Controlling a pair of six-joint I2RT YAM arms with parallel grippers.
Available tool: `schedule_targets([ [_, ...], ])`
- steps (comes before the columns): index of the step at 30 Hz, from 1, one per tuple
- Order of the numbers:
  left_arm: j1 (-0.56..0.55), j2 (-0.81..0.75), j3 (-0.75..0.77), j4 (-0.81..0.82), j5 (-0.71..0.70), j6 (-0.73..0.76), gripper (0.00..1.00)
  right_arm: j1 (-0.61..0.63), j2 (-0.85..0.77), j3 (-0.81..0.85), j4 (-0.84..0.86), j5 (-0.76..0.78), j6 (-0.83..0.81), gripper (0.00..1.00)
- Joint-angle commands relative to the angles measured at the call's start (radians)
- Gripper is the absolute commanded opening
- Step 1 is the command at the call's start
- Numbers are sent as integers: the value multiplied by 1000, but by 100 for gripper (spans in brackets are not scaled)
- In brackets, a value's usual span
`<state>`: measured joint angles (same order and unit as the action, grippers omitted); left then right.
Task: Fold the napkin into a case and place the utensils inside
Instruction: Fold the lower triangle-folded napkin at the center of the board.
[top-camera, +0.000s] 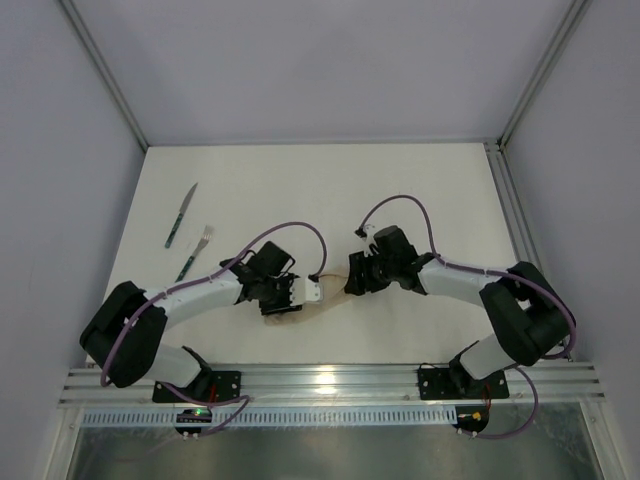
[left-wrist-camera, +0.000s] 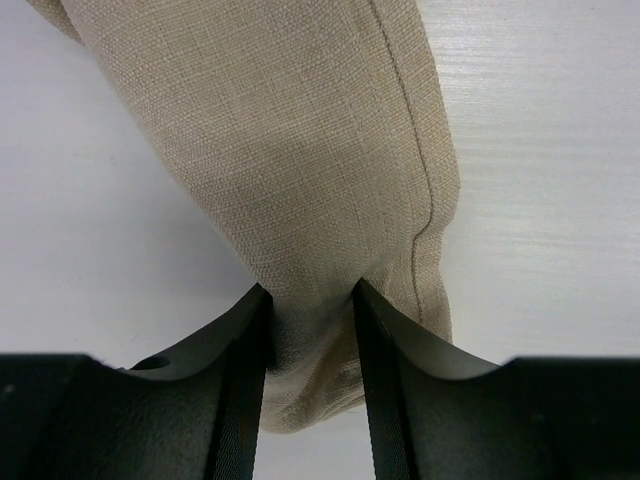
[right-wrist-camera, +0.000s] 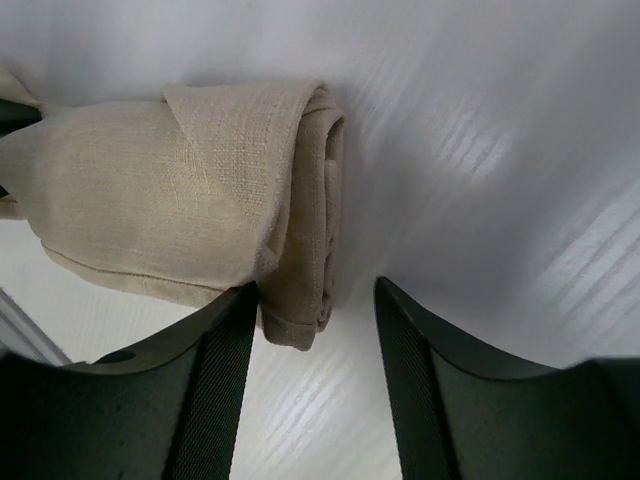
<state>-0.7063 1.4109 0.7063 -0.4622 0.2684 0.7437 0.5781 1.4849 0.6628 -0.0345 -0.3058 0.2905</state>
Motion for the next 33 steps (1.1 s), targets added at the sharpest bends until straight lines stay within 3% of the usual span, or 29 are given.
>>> schedule_targets([
  [1,5,28,-36,23,-24,-20,41,-3,49,-20,157,-73,61,54],
  [2,5,22,-34,20,-23,-20,42,-3,73,-25,165,-76,65,51],
  [7,5,-4,-15,-12,-32,-38,45,-12,135,-19,200,-81,79,12],
  [13,7,26,-5,6,-98,-24,46,-60,207,49,228,-64,84,4],
  [16,17,81,13,22,-106,-29,46,-73,255,148,210,-58,62,5],
  [23,24,112,38,43,-90,-56,46,-100,189,225,76,11,-11,33],
  [27,25,97,36,39,-81,-76,46,-98,66,225,-25,94,-22,34],
  [33,25,99,33,34,-78,-84,48,-63,-5,241,16,137,4,43],
])
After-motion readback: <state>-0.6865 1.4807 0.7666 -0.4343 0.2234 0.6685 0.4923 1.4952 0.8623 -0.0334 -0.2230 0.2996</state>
